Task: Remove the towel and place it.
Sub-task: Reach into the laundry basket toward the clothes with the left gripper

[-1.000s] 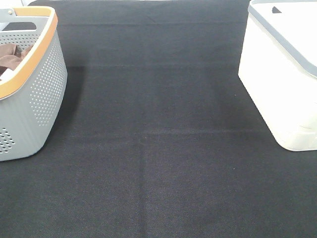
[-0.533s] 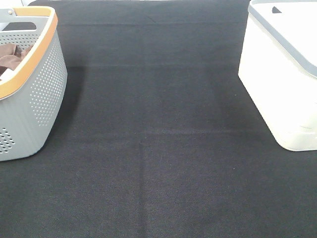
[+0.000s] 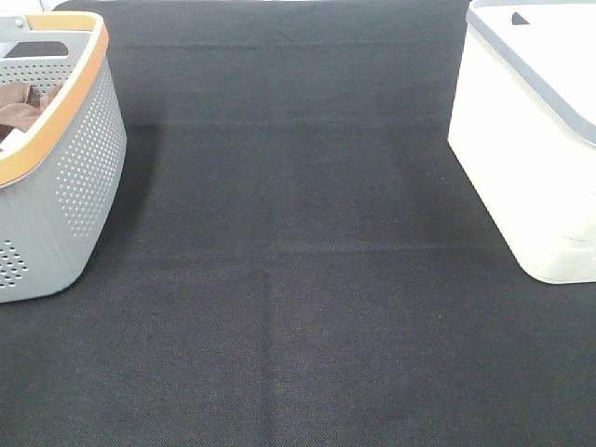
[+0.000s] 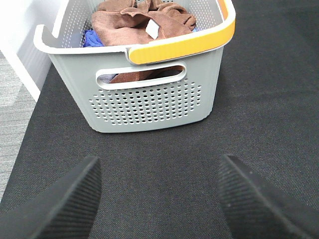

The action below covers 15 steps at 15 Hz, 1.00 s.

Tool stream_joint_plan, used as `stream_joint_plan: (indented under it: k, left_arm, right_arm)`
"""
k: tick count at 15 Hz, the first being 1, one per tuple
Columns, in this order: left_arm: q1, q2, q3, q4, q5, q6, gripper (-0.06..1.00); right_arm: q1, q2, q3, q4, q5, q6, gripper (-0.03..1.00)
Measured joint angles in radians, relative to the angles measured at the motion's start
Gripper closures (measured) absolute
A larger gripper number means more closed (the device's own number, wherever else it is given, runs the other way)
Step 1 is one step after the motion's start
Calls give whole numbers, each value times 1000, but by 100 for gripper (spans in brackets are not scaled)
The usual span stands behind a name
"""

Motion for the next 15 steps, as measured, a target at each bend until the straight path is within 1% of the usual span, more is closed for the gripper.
stream_joint_plan:
  k: [15]
  left_arm:
    - [0, 0, 0, 0, 0, 0, 30]
  right_arm:
    - [0, 0, 0, 0, 0, 0, 11]
